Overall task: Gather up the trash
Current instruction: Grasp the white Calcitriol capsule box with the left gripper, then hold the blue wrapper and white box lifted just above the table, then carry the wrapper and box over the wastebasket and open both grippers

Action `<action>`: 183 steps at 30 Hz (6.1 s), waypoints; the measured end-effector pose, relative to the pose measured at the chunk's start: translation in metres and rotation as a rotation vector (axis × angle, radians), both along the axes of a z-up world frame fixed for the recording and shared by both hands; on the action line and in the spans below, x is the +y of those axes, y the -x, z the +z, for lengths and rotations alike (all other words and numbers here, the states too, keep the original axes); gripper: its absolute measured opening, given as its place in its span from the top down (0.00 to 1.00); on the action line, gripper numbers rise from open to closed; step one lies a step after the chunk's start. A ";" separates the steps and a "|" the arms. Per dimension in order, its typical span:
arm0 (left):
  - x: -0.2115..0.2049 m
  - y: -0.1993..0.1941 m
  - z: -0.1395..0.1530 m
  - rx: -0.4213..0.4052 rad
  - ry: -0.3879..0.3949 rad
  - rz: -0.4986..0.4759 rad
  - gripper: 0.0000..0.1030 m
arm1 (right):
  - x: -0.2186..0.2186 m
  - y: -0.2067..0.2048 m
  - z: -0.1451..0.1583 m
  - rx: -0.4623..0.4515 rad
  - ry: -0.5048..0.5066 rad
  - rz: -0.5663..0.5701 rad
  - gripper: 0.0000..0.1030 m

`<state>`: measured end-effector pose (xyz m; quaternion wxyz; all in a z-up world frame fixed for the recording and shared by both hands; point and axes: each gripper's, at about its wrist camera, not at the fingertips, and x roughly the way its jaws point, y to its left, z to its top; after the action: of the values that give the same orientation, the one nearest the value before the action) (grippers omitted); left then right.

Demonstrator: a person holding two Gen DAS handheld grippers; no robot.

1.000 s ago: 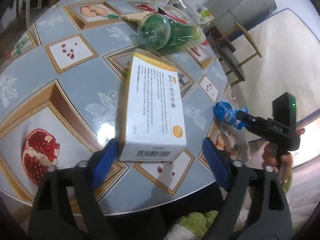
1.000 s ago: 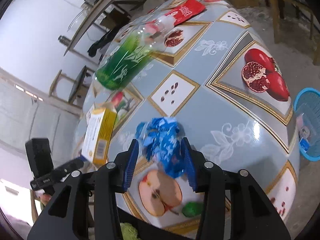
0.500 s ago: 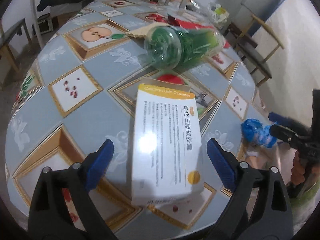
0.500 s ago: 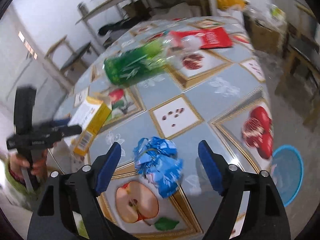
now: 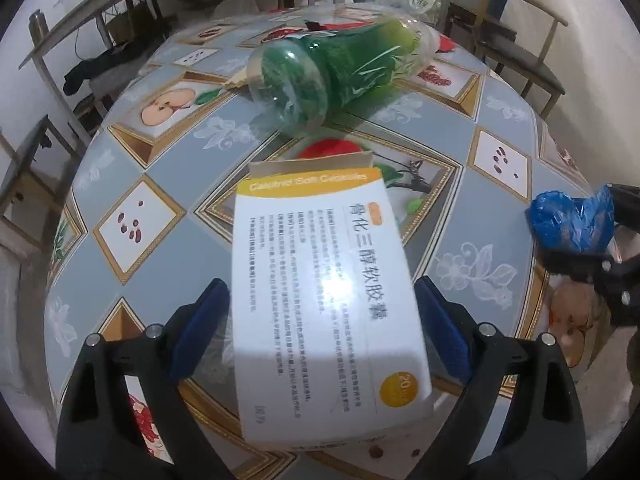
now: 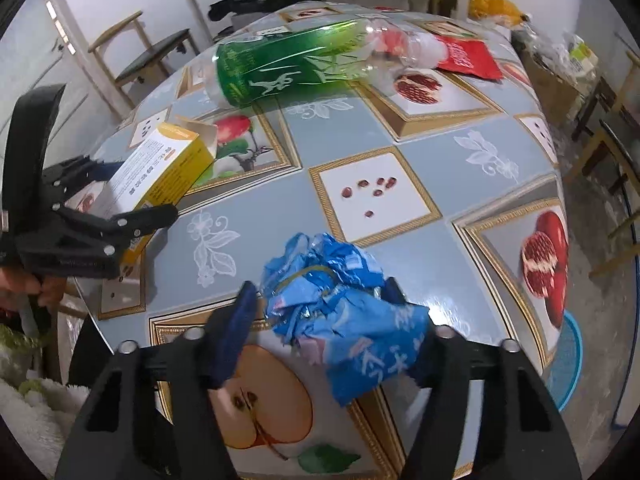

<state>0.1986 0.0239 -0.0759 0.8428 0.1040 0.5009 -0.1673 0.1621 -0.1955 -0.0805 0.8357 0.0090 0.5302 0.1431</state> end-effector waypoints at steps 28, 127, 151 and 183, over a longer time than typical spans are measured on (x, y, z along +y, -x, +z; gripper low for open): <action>0.009 0.029 0.003 0.042 -0.013 0.061 0.17 | -0.014 0.034 0.006 0.000 -0.114 -0.140 0.45; -0.006 0.050 0.044 -0.181 -0.119 0.039 0.35 | -0.031 0.039 0.017 -0.078 -0.135 -0.208 0.73; -0.041 0.061 0.086 -0.219 0.034 -0.043 0.35 | -0.067 0.066 0.047 -0.179 -0.216 -0.288 0.73; -0.258 0.041 0.111 -0.010 0.290 -0.520 0.34 | -0.246 0.156 0.039 -0.252 -0.157 -0.829 0.73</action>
<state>0.1581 -0.2344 0.0350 0.7801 0.1078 0.4243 -0.4470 0.0062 -0.4419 -0.0414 0.8775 0.2669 0.3631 -0.1644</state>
